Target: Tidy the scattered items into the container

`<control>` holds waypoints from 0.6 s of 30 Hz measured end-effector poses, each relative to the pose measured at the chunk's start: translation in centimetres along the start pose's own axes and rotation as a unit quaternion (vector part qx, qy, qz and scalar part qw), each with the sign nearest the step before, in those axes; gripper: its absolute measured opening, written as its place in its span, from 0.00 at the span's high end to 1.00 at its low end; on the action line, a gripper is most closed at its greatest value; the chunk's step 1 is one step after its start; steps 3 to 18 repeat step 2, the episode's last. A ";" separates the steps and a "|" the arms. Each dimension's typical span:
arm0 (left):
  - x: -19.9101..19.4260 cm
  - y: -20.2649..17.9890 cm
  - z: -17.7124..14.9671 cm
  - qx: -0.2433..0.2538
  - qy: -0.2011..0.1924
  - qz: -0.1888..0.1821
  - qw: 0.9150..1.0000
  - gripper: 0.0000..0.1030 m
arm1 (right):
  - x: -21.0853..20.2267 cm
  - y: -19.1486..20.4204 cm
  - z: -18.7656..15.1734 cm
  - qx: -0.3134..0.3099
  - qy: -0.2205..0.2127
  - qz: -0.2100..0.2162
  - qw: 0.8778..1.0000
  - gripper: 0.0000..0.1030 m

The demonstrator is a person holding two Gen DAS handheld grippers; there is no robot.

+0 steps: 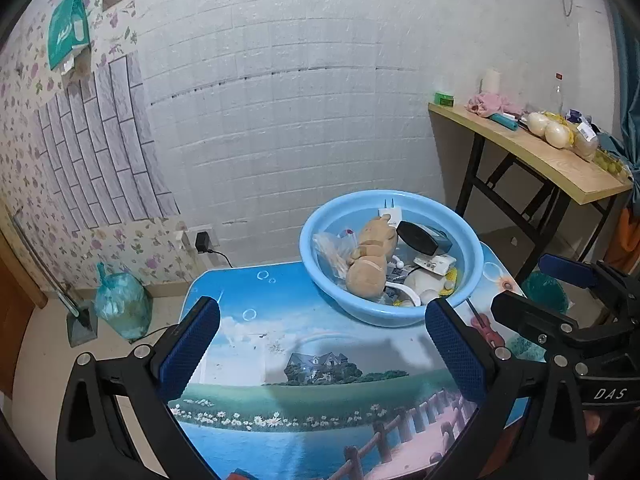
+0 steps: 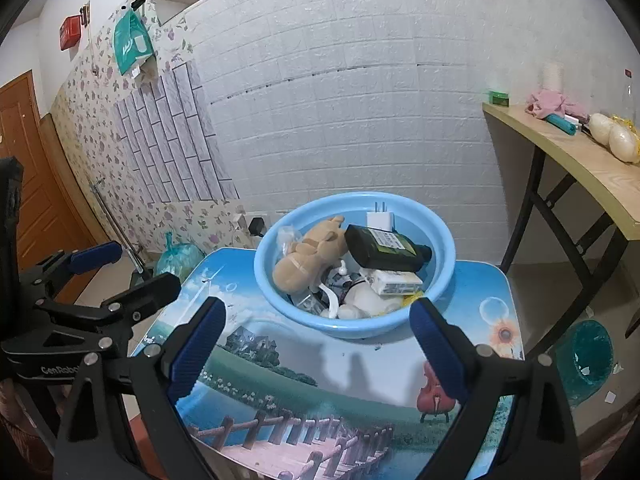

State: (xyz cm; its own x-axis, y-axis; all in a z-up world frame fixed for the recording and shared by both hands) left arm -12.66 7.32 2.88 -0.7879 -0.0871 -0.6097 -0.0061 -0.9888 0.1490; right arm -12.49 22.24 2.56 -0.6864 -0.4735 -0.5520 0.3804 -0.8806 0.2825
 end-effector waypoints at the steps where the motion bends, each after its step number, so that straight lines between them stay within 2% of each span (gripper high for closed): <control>1: -0.2 0.0 -0.1 0.000 -0.001 0.001 1.000 0.00 | -0.3 0.1 -0.1 0.000 -0.001 -0.001 1.000 0.07; 18: -0.4 0.1 -0.1 0.000 -0.003 0.001 1.000 0.00 | -0.4 0.2 -0.2 -0.001 -0.001 -0.002 1.000 0.07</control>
Point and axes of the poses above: each gripper's, at about its wrist camera, not at the fingertips, and x roughly the way its jaws point, y to its left, z to its top, the point moved 9 cm from there along x, roughly the way its jaws point, and after that the axes turned 10 degrees about z, right-handed, at the moved point
